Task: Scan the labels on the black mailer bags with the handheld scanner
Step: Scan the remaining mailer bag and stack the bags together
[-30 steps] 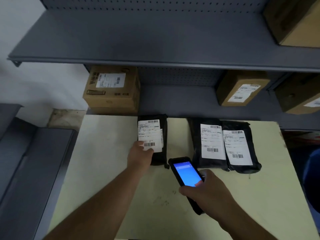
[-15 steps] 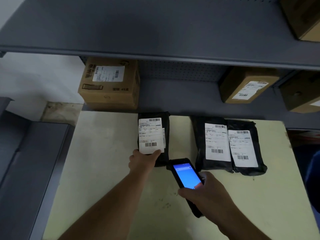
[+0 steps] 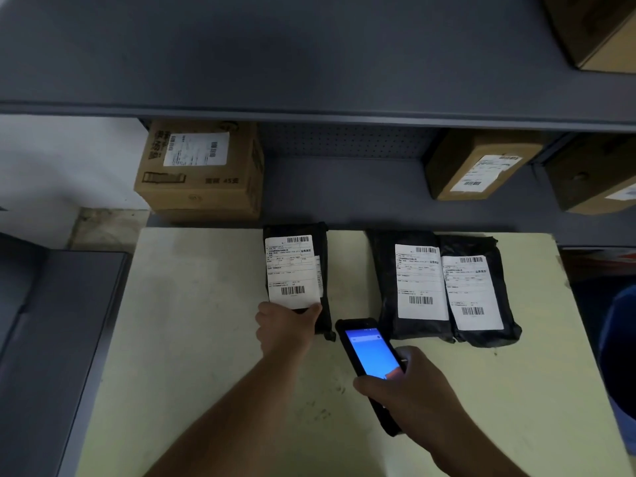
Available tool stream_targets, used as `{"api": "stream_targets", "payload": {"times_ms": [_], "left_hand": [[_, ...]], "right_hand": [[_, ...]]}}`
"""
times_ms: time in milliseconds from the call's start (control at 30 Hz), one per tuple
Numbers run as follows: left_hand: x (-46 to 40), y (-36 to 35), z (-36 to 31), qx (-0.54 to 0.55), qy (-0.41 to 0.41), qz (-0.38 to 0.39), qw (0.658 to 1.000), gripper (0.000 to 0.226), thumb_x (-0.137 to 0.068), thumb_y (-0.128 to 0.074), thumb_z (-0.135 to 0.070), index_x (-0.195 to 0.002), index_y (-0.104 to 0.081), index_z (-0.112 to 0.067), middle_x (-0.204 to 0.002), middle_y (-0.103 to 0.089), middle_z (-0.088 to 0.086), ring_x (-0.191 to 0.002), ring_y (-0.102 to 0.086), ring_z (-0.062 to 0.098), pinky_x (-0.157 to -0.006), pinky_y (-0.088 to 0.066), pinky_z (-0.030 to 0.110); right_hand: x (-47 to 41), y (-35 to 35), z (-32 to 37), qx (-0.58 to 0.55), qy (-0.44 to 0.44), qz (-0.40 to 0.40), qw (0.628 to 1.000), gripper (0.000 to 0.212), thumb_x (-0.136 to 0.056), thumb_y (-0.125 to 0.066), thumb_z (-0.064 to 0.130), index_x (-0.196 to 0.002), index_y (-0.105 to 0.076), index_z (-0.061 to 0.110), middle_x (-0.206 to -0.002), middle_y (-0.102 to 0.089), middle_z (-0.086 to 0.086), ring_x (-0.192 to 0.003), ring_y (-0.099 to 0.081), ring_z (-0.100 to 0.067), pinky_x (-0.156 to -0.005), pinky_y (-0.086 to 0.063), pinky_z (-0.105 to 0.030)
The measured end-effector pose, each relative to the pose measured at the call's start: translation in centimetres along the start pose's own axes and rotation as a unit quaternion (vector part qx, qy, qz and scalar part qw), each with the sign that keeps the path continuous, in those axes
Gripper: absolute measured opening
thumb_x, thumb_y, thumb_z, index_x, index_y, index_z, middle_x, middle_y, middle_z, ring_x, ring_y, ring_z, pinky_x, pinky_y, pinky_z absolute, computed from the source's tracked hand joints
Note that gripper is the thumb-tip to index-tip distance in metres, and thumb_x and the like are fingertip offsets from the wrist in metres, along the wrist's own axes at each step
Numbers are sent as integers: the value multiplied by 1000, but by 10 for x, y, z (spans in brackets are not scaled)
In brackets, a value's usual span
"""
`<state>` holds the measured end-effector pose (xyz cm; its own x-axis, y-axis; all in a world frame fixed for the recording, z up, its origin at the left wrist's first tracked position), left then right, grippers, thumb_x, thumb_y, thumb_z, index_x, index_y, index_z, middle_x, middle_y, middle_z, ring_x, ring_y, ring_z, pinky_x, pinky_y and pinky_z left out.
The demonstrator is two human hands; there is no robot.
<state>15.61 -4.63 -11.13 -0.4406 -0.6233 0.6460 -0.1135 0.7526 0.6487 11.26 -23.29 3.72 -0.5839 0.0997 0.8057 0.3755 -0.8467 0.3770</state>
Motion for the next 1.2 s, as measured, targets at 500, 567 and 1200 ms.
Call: {"api": "stream_targets", "payload": {"times_ms": [500, 567, 1200], "left_hand": [[4, 15, -7, 59, 24, 41, 997, 94, -59, -93, -41, -131, -41, -12, -123, -63, 12, -111, -65, 38, -95, -57, 50], [2, 19, -2, 79, 30, 66, 994, 91, -53, -92, -38, -129, -49, -10, -117, -67, 9, -103, -68, 33, -88, -60, 46], [12, 54, 36, 227, 2, 231, 946, 25, -84, -79, 2, -102, -66, -10, -109, -75, 14, -96, -73, 29, -88, -60, 36]], "right_hand": [[2, 18, -8, 1, -8, 3, 1000, 43, -70, -84, 30, -100, -53, 29, -76, -69, -2, -42, -58, -11, -51, -52, -27], [5, 21, -7, 2, -5, -2, 1000, 43, -70, -84, 30, -100, -54, 30, -77, -69, -1, -43, -58, -10, -48, -52, -25], [33, 14, -2, 62, 45, 8, 997, 41, -70, -85, 30, -101, -60, 20, -75, -67, 1, -48, -57, -11, -46, -46, -21]]}}
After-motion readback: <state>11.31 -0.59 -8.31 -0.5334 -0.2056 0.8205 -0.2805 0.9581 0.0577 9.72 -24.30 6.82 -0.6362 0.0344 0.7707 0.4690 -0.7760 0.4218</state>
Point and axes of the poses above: each hand's wrist, its own x-axis away from the middle knuckle, its own y-axis out of the back of the hand, z = x × y, the point moved 1 cm from there along -x, towards the middle knuckle
